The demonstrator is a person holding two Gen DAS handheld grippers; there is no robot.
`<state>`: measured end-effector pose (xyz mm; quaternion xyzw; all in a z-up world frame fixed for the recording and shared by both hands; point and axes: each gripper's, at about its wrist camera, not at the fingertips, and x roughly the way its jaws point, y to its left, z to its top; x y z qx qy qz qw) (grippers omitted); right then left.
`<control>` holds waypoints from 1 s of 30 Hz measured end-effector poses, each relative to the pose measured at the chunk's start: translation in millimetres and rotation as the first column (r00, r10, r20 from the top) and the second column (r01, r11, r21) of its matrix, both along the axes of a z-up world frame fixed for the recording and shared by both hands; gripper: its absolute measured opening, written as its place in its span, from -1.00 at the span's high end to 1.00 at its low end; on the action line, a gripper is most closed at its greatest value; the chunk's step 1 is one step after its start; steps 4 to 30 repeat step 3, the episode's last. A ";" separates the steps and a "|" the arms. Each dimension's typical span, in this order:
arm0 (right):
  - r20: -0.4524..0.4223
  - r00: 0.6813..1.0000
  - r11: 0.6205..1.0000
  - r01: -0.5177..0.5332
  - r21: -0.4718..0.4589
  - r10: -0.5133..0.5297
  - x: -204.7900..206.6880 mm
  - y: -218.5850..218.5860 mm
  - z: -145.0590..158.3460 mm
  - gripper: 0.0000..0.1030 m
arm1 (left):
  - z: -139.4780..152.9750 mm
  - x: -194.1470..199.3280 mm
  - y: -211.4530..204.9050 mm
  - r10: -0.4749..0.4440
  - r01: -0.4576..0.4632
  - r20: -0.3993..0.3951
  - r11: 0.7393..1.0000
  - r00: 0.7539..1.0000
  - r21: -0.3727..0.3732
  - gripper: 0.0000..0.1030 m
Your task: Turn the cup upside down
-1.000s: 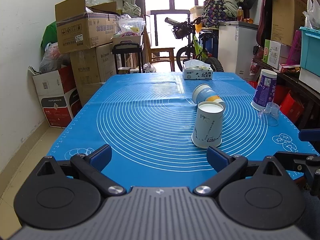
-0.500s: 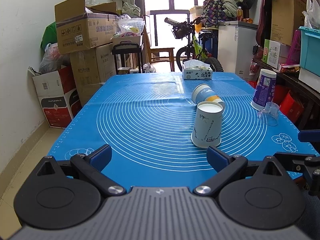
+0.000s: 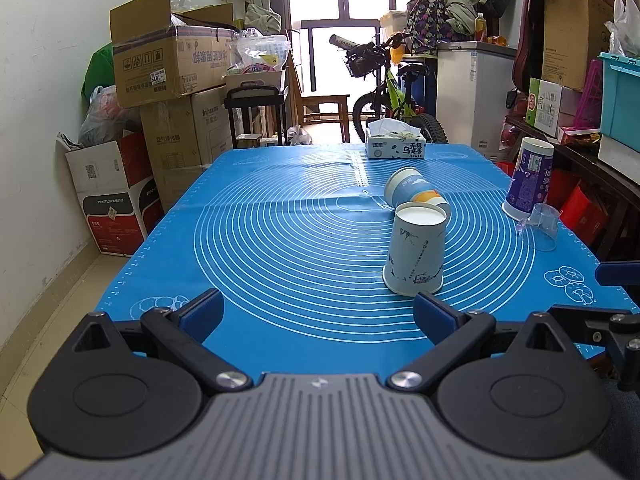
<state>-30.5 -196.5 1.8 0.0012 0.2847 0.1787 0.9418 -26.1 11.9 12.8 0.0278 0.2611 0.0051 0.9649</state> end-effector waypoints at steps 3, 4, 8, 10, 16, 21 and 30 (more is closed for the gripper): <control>-0.003 1.000 1.000 -0.001 0.000 0.001 0.8 1.0 -1.0 -0.91 | -0.4 0.4 0.5 -0.001 0.001 -0.002 1.000 1.000 -0.001 -0.94; -0.003 1.000 1.000 -0.001 0.000 0.001 0.8 1.0 -1.0 -0.91 | -0.4 0.4 0.5 -0.001 0.001 -0.002 1.000 1.000 -0.001 -0.94; -0.003 1.000 1.000 -0.001 0.000 0.001 0.8 1.0 -1.0 -0.91 | -0.4 0.4 0.5 -0.001 0.001 -0.002 1.000 1.000 -0.001 -0.94; -0.003 1.000 1.000 -0.001 0.000 0.001 0.8 1.0 -1.0 -0.91 | -0.4 0.4 0.5 -0.001 0.001 -0.002 1.000 1.000 -0.001 -0.94; -0.003 1.000 1.000 -0.001 0.000 0.001 0.8 1.0 -1.0 -0.91 | -0.4 0.4 0.5 -0.001 0.001 -0.002 1.000 1.000 -0.001 -0.94; -0.003 1.000 1.000 -0.001 0.000 0.001 0.8 1.0 -1.0 -0.91 | -0.4 0.4 0.5 -0.001 0.001 -0.002 1.000 1.000 -0.001 -0.94; -0.003 1.000 1.000 -0.001 0.000 0.001 0.8 1.0 -1.0 -0.91 | -0.4 0.4 0.5 -0.001 0.001 -0.002 1.000 1.000 -0.001 -0.94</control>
